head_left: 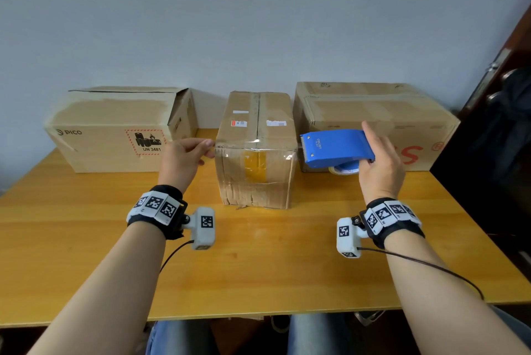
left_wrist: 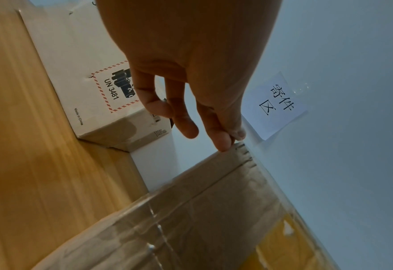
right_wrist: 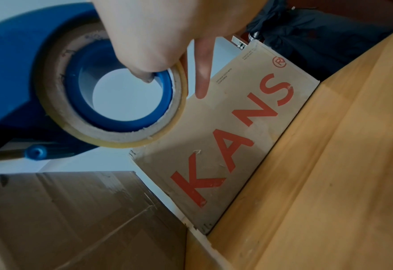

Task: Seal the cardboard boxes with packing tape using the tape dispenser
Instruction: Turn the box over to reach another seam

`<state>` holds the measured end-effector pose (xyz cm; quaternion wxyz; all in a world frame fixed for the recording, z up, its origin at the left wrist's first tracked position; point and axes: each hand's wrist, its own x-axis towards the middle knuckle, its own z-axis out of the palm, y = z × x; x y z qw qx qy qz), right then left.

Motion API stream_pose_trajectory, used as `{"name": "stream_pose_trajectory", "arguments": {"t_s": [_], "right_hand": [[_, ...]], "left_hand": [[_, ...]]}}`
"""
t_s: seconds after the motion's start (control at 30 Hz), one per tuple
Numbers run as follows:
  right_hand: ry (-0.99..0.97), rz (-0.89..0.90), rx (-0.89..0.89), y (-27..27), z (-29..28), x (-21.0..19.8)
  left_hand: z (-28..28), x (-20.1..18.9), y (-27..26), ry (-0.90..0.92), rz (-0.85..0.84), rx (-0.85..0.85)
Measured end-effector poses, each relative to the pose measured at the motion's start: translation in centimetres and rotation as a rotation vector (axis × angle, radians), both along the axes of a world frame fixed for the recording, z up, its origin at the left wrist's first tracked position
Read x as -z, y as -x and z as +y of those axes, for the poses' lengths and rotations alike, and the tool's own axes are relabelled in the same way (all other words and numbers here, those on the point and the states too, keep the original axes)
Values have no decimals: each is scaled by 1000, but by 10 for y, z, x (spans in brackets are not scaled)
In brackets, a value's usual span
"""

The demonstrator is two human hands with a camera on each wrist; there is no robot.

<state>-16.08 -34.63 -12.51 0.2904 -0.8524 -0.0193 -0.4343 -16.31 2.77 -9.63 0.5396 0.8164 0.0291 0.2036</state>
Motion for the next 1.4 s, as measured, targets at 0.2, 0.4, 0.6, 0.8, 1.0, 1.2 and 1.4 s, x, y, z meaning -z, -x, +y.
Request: {"name": "stream_pose_trajectory", "arguments": {"t_s": [0.2, 0.4, 0.6, 0.8, 1.0, 1.2, 1.4], "right_hand": [[29, -2, -41, -1, 3, 1], [23, 24, -31, 1, 5, 5], [9, 28, -22, 3, 6, 1], [-19, 42, 3, 3, 4, -3], [-6, 38, 9, 6, 6, -5], [-25, 40, 9, 6, 8, -5], [-29, 39, -1, 5, 7, -3]], "left_hand": [[-3, 3, 1, 33, 14, -11], [-5, 4, 4, -55, 85, -70], [-13, -6, 7, 52, 105, -58], [-52, -27, 13, 44, 134, 20], [-74, -18, 12, -63, 123, -37], [-80, -7, 9, -88, 61, -110], [-66, 1, 9, 104, -23, -92]]}}
